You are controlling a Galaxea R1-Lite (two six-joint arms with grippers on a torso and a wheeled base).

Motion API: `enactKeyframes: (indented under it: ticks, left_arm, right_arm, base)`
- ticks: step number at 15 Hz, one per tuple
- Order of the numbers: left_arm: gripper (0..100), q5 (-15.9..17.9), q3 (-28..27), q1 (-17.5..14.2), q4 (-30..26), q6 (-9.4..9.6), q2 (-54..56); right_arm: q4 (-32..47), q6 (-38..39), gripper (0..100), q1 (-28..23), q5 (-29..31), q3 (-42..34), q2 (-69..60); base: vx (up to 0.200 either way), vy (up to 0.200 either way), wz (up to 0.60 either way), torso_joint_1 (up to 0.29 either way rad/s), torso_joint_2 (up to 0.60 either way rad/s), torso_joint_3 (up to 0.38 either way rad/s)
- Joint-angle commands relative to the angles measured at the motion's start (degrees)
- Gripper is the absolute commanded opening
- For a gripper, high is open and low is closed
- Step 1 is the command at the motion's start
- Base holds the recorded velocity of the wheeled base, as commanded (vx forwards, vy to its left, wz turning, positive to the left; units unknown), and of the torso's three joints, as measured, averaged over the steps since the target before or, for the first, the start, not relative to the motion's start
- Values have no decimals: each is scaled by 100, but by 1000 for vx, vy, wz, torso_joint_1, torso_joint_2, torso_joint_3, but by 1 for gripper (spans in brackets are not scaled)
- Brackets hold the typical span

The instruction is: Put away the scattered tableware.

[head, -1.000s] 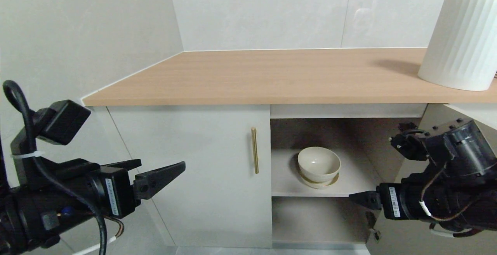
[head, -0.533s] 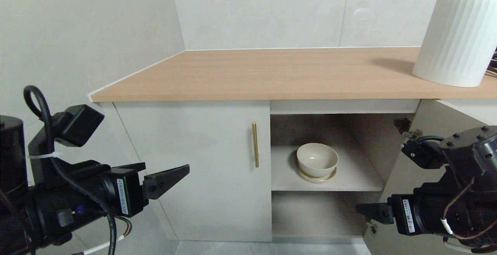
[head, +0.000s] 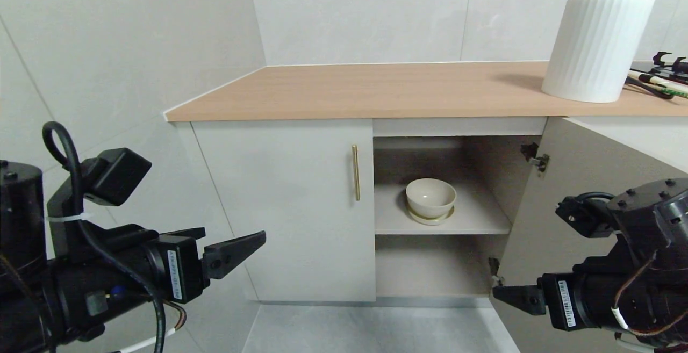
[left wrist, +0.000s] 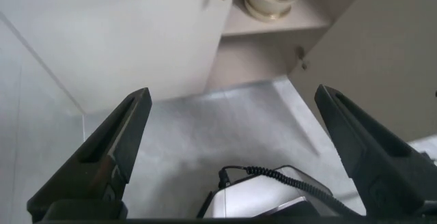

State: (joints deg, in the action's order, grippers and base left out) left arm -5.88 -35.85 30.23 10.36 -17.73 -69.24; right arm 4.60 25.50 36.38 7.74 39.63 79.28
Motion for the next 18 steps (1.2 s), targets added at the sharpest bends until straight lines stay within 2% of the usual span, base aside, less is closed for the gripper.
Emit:
enactKeyframes:
  ticks: [1, 6, 11, 12, 14, 18]
  left_arm:
    - [100, -1, 8, 0, 1, -3, -28]
    - [100, 8, 17, 9, 1, 6, -10]
    - [100, 16, 17, 9, 1, 23, -2]
    - [100, 25, 17, 9, 1, 23, 60]
    - [100, 25, 17, 44, -8, 32, 122]
    - [100, 8, 26, 79, -17, 41, 104]
  right_arm:
    - [-3, -1, 100, 1, -1, -34, 44]
    - [-3, -1, 100, 1, -1, -52, 35]
    - [6, -1, 100, 1, 8, -52, -184]
    - [270, -1, 100, 177, 61, -52, -510]
    - [490, 7, 100, 177, 149, -70, -685]
    - [507, -28, 100, 194, 298, -289, -931]
  base:
    - [-200, 0, 0, 2, 2, -2]
    - [-200, 0, 0, 2, 2, 1]
    - [0, 0, 0, 0, 0, 0]
    - [0, 0, 0, 0, 0, 0]
    - [0, 0, 0, 0, 0, 0]
    - [0, 0, 0, 0, 0, 0]
